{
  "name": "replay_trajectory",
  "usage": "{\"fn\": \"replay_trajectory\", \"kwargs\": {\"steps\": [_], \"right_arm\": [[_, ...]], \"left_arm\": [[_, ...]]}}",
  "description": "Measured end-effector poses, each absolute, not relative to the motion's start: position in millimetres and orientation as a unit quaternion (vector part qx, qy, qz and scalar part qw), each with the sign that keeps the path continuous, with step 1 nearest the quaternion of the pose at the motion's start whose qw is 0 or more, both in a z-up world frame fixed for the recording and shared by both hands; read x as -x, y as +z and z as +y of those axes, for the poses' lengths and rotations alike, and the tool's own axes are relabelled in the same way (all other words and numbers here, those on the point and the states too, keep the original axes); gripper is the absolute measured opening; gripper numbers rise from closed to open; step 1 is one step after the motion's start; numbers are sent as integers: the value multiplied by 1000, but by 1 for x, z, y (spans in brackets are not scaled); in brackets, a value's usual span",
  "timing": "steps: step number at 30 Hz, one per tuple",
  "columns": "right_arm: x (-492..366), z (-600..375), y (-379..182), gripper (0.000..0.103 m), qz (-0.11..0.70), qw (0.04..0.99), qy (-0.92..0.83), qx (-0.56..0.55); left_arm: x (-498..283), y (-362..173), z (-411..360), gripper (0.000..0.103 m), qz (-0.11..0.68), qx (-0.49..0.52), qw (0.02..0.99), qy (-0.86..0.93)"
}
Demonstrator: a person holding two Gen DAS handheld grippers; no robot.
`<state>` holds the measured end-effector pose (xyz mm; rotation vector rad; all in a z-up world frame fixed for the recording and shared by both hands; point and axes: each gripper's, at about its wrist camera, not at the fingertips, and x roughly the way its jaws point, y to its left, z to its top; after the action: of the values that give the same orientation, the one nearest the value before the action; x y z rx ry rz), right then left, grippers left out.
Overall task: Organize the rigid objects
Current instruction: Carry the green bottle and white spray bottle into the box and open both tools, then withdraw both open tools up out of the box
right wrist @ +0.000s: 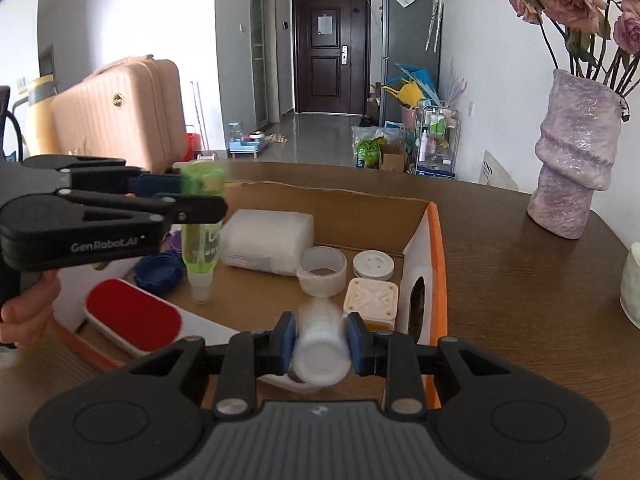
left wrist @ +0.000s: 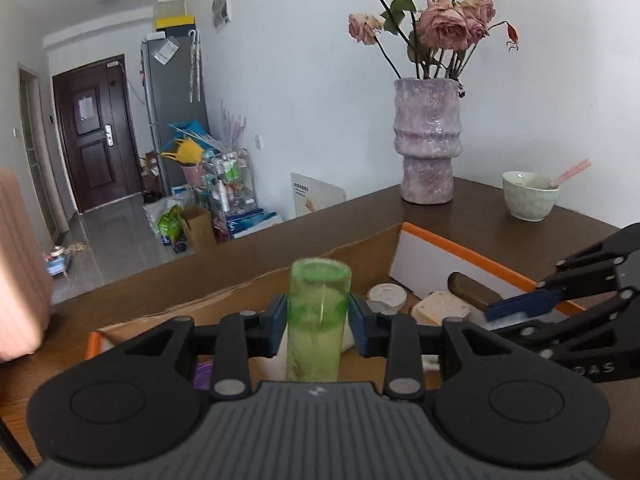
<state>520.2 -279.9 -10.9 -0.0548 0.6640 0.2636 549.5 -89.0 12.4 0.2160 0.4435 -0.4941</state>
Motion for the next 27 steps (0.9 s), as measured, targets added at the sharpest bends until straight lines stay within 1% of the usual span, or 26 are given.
{"fn": "replay_trajectory", "kwargs": {"steps": [1,2,3,4,5,8,12,14,15,16,20,21,22,23,27], "right_arm": [[-522,-282,-11,30,327,936,126,20],[-523,-285,-9,36,327,937,125,9],[-522,-288,-7,40,323,938,126,-1],[-523,-291,-4,46,320,939,126,-8],[-522,-293,-1,49,317,940,125,-11],[-520,-298,10,51,308,944,118,-15],[-517,-302,21,54,309,943,118,-32],[-516,-302,25,55,315,941,120,-32],[-514,-301,27,55,316,941,120,-30],[-512,-299,29,57,316,941,120,-26],[-498,-295,41,64,310,943,119,-23],[-494,-295,44,65,307,944,119,-26],[-488,-293,48,71,302,945,119,-28],[-481,-292,52,77,295,948,119,-29],[-455,-287,64,82,272,954,121,-30]], "left_arm": [[-551,12,-91,44,226,-102,936,-251],[-552,14,-91,46,228,-93,935,-257],[-551,15,-90,50,228,-83,933,-266],[-550,16,-88,51,231,-77,930,-275],[-549,18,-87,51,232,-74,930,-276],[-543,22,-81,55,236,-73,933,-263],[-544,28,-66,57,262,-50,937,-228],[-540,31,-56,64,270,-33,940,-207],[-536,33,-50,77,271,-21,941,-201],[-531,35,-42,84,266,-8,944,-193],[-504,47,-21,85,249,3,955,-160],[-496,50,-16,87,245,5,958,-150],[-488,53,-12,91,240,6,961,-140],[-478,56,-7,94,232,7,964,-125],[-443,63,4,103,209,10,974,-81]]}}
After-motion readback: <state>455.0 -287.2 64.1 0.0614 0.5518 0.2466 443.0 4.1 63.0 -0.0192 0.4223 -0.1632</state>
